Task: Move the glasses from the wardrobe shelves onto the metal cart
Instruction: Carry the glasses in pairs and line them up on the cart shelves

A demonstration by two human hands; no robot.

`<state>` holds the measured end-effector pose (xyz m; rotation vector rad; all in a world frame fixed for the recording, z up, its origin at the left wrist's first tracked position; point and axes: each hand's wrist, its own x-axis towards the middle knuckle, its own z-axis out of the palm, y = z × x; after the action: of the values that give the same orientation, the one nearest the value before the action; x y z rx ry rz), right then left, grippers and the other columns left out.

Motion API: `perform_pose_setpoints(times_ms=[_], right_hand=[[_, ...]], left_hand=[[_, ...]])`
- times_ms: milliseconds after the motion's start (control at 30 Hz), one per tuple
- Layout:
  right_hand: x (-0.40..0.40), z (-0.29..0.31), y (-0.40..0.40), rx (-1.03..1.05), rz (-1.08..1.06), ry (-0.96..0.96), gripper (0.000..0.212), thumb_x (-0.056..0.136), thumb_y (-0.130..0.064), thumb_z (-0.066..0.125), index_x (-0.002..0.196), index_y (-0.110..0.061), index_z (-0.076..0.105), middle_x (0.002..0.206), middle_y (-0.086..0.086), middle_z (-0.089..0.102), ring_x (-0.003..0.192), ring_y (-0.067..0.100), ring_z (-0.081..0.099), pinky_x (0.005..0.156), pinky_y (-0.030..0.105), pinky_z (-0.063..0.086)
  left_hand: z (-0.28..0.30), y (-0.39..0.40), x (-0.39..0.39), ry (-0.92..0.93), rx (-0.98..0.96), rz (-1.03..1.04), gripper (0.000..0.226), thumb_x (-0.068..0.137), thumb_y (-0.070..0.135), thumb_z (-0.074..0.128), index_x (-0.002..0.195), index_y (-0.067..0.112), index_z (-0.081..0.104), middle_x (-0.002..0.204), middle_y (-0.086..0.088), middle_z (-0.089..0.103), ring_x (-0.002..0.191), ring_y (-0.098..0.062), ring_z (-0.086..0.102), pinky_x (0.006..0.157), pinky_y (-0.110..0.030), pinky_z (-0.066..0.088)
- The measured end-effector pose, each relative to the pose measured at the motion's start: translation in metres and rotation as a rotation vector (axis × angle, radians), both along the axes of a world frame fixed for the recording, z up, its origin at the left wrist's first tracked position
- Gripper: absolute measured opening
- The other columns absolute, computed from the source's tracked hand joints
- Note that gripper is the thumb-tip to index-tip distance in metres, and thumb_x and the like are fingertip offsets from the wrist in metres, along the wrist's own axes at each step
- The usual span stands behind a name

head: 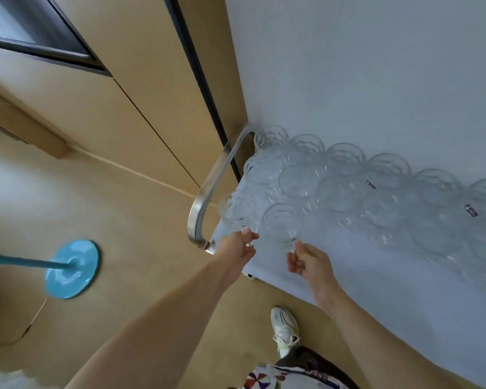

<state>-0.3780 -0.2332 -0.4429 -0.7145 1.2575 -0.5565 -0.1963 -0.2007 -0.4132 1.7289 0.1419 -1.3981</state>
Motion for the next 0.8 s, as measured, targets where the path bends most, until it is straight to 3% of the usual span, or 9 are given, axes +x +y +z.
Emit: perform_pose_setpoints(times_ms=[67, 167, 300, 633, 733, 800], right_hand=[[-0.001, -0.01, -0.001, -0.03, -0.016, 0.027, 0.029, 0.103, -0.022, 0.057, 0.084, -0.003, 0.068, 0.083, 0.015, 0.065, 0.082, 0.028, 0.061, 0.084, 0.047, 0.056], [0.0, -0.021, -0.002, -0.056, -0.04, 0.058, 0.028, 0.103, -0.02, 0.056, 0.084, -0.006, 0.07, 0.083, 0.01, 0.066, 0.083, 0.023, 0.063, 0.084, 0.046, 0.056], [0.004, -0.028, -0.003, -0.087, -0.054, 0.069, 0.027, 0.104, -0.019, 0.056, 0.083, -0.011, 0.07, 0.082, 0.004, 0.068, 0.083, 0.018, 0.064, 0.084, 0.041, 0.057], [0.008, -0.031, -0.002, -0.131, -0.049, 0.108, 0.024, 0.103, -0.025, 0.057, 0.087, -0.011, 0.069, 0.083, 0.001, 0.068, 0.082, 0.014, 0.064, 0.08, 0.036, 0.057], [0.012, -0.029, 0.001, -0.137, -0.057, 0.166, 0.023, 0.102, -0.028, 0.058, 0.086, -0.015, 0.069, 0.085, 0.004, 0.069, 0.081, 0.017, 0.064, 0.08, 0.041, 0.057], [0.016, -0.028, 0.003, -0.128, -0.094, 0.212, 0.021, 0.1, -0.031, 0.061, 0.085, -0.021, 0.07, 0.086, 0.006, 0.07, 0.082, 0.022, 0.065, 0.083, 0.046, 0.057]], left_hand=[[-0.006, -0.006, -0.004, -0.031, 0.017, -0.04, 0.022, 0.104, 0.017, 0.056, 0.1, 0.003, 0.071, 0.104, -0.004, 0.065, 0.104, -0.016, 0.06, 0.106, -0.034, 0.051], [-0.013, -0.009, -0.008, -0.121, 0.073, -0.07, 0.02, 0.099, 0.003, 0.054, 0.095, 0.008, 0.072, 0.098, -0.001, 0.07, 0.099, -0.013, 0.063, 0.097, -0.029, 0.053], [-0.02, -0.012, -0.009, -0.229, 0.112, -0.192, 0.022, 0.098, 0.004, 0.056, 0.088, 0.012, 0.074, 0.088, 0.0, 0.067, 0.092, -0.016, 0.06, 0.108, -0.039, 0.048], [-0.025, -0.031, 0.007, -0.254, 0.091, -0.347, 0.015, 0.098, 0.014, 0.063, 0.087, 0.014, 0.072, 0.097, 0.0, 0.068, 0.1, -0.018, 0.062, 0.107, -0.045, 0.05], [-0.019, -0.03, 0.01, -0.222, 0.075, -0.378, 0.011, 0.098, 0.014, 0.064, 0.092, 0.017, 0.073, 0.112, -0.003, 0.072, 0.109, -0.02, 0.064, 0.103, -0.043, 0.053], [-0.016, -0.03, 0.014, -0.21, 0.075, -0.409, 0.007, 0.098, 0.015, 0.066, 0.096, 0.014, 0.074, 0.108, -0.004, 0.072, 0.104, -0.021, 0.065, 0.099, -0.041, 0.055]])
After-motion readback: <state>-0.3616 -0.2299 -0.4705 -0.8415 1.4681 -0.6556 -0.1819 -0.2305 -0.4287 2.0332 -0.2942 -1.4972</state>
